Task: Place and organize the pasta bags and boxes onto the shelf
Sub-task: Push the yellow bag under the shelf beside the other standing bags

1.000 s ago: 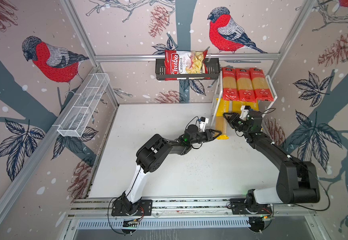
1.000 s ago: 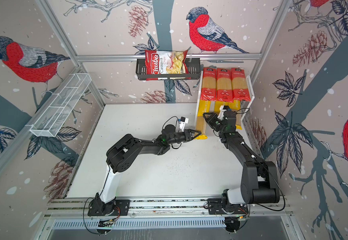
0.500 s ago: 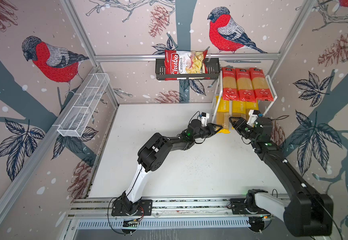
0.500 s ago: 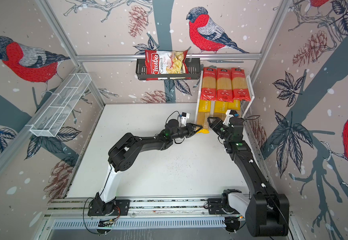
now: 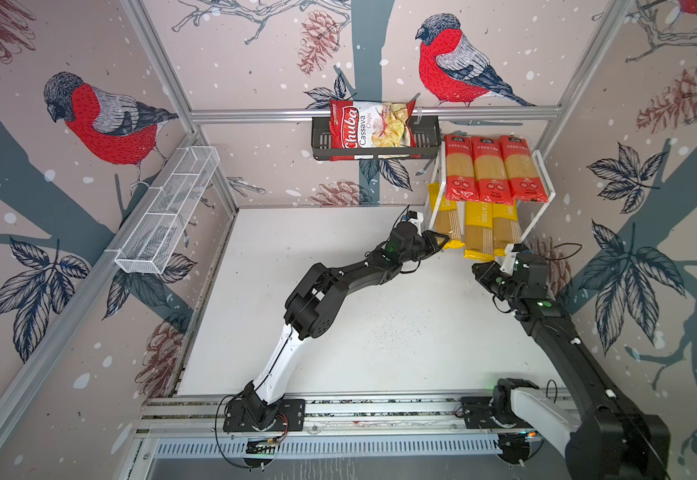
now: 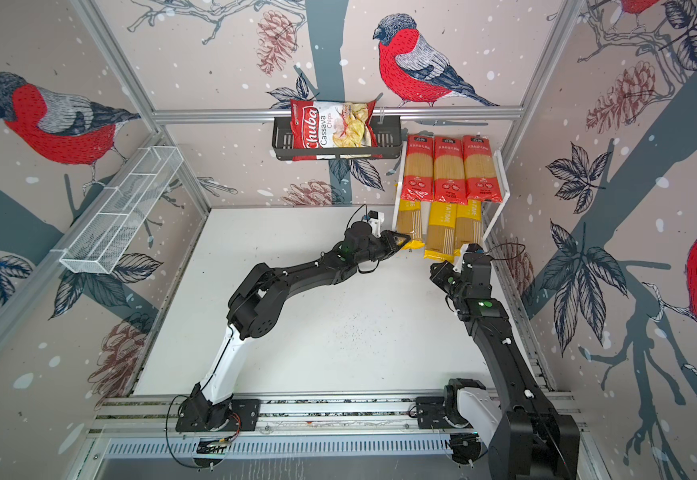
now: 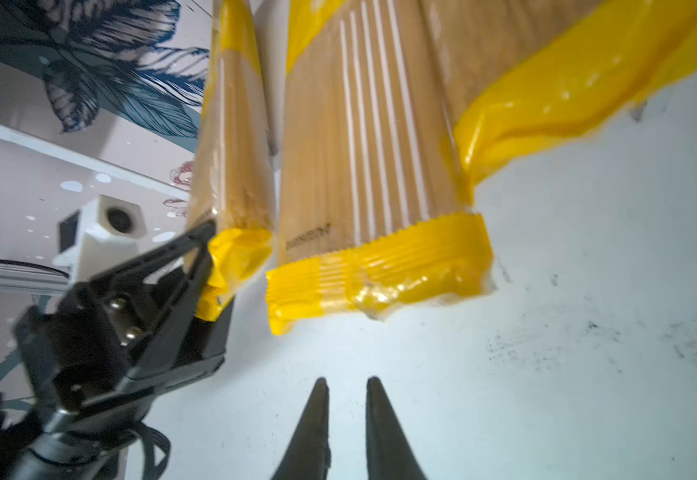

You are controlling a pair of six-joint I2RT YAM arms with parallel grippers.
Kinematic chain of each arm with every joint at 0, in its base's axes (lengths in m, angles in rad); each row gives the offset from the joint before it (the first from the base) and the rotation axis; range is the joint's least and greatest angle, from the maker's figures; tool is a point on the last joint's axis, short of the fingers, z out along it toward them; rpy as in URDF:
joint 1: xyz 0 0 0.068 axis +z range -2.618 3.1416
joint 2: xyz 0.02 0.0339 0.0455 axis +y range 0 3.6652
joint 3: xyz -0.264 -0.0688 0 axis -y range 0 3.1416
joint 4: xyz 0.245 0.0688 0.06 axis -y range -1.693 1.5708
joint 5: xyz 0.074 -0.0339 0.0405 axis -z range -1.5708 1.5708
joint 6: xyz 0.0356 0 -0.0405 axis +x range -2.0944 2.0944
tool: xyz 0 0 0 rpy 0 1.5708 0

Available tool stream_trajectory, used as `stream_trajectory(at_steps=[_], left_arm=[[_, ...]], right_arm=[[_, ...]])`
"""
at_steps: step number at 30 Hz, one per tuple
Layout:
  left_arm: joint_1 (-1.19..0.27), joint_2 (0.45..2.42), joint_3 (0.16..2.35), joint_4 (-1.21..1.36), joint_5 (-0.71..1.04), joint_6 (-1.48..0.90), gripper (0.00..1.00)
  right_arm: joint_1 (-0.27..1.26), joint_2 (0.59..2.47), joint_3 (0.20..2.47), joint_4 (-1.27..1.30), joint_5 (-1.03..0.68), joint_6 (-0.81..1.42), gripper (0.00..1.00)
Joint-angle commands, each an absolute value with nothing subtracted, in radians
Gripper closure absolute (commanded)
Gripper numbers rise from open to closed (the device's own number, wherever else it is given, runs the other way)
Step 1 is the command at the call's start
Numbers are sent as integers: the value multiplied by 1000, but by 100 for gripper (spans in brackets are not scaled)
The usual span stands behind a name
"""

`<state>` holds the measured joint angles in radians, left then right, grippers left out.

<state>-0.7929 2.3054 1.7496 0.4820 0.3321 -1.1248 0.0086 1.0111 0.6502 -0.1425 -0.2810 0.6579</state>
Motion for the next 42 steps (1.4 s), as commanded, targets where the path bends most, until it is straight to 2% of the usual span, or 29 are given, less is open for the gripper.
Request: stream_trajectory(at_steps=[1, 6, 10, 18, 33, 42], left_arm=[[-788, 2310, 1760, 376, 282, -1073, 73], [-789, 2299, 1765, 333, 258, -1020, 66], [-795, 2313, 1839, 231, 225, -904, 69], [-803, 2395, 2011, 93, 281, -810, 72], [-787, 2338, 1951, 81, 258, -771, 74], [-792, 2331, 1967, 52, 252, -766, 58]], right_arm=[[9, 1042, 634, -92, -254, 649, 81], [8, 1167, 690, -49, -261, 644, 80], [9, 1228, 741, -31, -243, 636, 80], [-11, 1296, 777, -12, -232, 616, 80], [-13, 1310, 808, -45, -197, 568, 80], [11, 1264, 763, -28, -246, 606, 78]])
